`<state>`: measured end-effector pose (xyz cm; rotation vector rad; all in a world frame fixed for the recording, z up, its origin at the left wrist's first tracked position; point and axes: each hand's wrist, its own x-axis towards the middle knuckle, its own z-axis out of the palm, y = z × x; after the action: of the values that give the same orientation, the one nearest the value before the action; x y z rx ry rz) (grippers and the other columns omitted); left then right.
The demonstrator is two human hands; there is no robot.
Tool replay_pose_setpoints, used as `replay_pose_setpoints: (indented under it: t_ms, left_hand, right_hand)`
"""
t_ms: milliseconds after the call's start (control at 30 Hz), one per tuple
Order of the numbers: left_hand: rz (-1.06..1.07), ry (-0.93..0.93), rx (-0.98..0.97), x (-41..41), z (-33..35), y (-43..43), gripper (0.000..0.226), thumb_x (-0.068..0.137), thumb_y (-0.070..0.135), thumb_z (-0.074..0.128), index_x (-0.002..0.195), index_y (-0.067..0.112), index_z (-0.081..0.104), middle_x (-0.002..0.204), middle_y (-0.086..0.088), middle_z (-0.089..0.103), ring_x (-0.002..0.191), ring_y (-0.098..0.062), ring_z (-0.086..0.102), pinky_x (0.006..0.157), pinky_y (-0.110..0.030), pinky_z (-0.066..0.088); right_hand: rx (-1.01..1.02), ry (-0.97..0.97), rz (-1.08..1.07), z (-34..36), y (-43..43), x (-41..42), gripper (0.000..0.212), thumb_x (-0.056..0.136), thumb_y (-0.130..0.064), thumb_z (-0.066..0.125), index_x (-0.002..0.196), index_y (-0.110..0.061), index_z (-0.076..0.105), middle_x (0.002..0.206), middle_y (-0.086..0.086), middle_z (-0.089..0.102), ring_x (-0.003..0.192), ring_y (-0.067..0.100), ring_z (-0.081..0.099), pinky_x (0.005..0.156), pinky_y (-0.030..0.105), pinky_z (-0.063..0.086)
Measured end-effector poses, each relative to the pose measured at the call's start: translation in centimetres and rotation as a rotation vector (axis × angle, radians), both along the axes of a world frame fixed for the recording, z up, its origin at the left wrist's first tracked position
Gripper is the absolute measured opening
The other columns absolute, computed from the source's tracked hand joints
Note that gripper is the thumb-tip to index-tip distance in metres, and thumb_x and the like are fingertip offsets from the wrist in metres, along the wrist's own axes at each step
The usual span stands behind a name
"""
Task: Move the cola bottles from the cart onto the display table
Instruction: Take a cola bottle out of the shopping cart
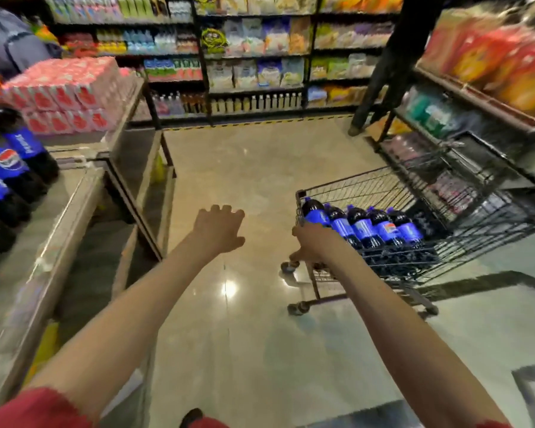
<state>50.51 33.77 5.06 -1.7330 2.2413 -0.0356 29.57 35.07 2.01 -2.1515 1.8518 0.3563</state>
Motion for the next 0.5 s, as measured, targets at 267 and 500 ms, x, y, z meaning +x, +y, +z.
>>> replay_pose_setpoints:
  t_ms: [267,500]
  left_hand:
    - [-0.191,0.005,0.063,-11.3,-0.1,-3.4,0.059,0.098,0.052,0.053,0.147,0.021,0.038,0.141,-0.008,0.048,0.128,-0.030,0.048,0.097,-0.040,0.043]
    - [-0.214,0.092,0.115,-17.6,-2.3,-7.9,0.054,0.097,0.048,0.055,0.144,0.022,0.043,0.134,-0.008,0.052,0.125,-0.029,0.049,0.097,-0.039,0.041]
  right_hand:
    - [0.004,-0.033,-0.203,0.5,1.1,-11.1,0.057,0.090,-0.043,0.067,0.136,-0.013,0.051,0.135,0.011,0.057,0.122,0.031,0.057,0.094,0.040,0.048]
    - [0.054,-0.032,-0.253,-0.7,-1.1,-17.0,0.050,0.093,-0.038,0.067,0.133,-0.013,0.051,0.130,0.009,0.055,0.116,0.030,0.058,0.081,0.037,0.043]
